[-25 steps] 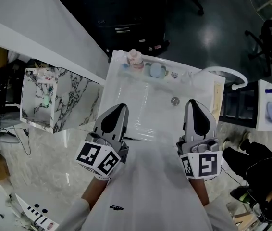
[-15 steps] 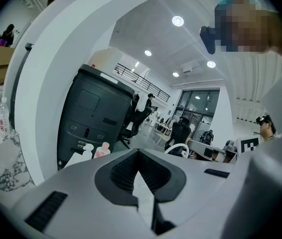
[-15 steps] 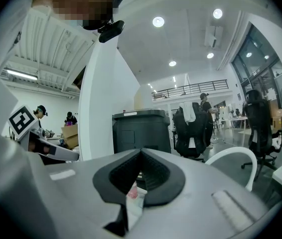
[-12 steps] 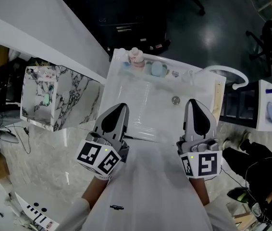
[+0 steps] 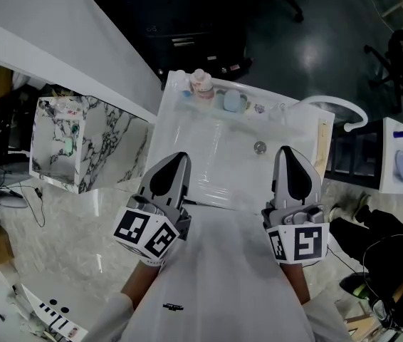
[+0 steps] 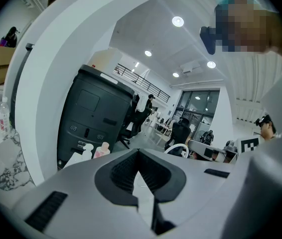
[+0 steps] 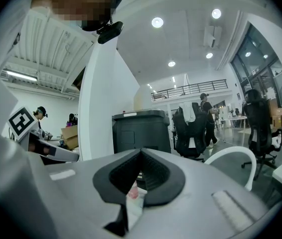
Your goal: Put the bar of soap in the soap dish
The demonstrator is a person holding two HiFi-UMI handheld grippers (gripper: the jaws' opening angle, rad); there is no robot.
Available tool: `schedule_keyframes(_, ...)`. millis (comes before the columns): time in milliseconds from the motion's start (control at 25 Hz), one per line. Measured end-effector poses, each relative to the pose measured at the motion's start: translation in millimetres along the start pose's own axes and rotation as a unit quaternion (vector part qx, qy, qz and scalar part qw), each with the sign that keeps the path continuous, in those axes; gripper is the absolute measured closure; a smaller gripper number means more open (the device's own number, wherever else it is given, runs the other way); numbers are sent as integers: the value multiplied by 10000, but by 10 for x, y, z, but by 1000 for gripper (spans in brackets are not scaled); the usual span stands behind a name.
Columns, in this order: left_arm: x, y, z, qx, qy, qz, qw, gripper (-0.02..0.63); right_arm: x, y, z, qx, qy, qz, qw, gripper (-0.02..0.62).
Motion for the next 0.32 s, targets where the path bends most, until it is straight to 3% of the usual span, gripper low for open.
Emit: schedule_keyframes(320,-16,11,19,-14,10,-19,10000,606,-15,-9,16,2,-6,-8,10000,583)
Point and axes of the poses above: the fingertips, and each gripper's own axes: y backward along the fingers, x to its right, z out of its underside, the point moved 7 cm from there along y, backward along the fingers, and after that the axes turned 7 degrees about z, right-handed, at the moved point
